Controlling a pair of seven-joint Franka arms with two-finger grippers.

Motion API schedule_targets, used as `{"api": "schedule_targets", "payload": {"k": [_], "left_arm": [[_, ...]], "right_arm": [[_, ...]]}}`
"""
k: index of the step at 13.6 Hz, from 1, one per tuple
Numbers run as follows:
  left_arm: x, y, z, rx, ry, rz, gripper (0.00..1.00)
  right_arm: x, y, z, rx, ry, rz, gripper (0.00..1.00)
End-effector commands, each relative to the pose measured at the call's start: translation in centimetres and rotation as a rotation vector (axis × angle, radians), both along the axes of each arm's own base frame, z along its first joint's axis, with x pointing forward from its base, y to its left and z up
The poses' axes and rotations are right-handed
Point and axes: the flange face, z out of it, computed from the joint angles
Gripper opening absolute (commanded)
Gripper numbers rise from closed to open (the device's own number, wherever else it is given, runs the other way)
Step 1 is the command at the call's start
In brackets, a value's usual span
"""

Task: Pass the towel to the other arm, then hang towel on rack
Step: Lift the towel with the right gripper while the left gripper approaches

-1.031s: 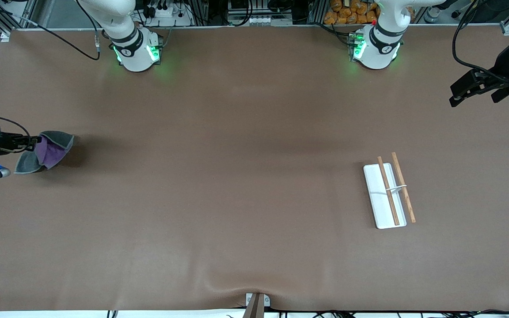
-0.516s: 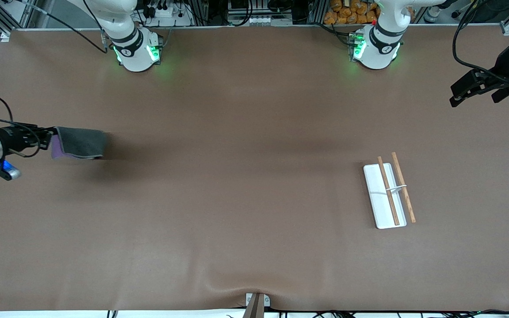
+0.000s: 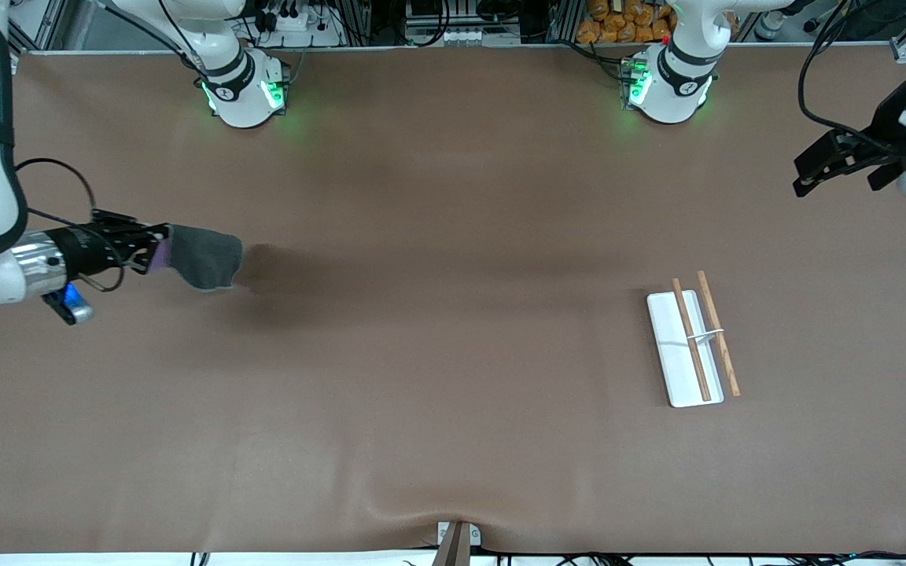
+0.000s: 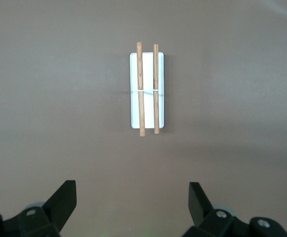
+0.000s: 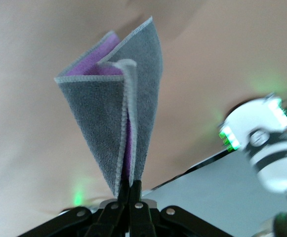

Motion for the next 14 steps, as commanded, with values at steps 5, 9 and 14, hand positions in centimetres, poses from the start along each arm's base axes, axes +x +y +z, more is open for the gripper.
{"api": "schedule_targets", "payload": {"k": [5, 9, 14], "left_arm": [[0.8, -2.9, -0.6, -0.02, -0.021, -0.046, 1.0], [1.4, -4.5, -1.3, -0.03, -0.031, -0.069, 1.0], [3.5, -5.7, -3.8, -0.147, -0.023, -0.062, 1.0]], "right_arm": [[2.7, 10.9, 4.8, 0.066, 0.029, -0.32, 0.0], [3.2, 18.5, 6.3, 0.122, 0.032, -0.449, 0.0], [2.3, 29.6, 8.3, 0.205, 0.01, -0.631, 0.0]]}}
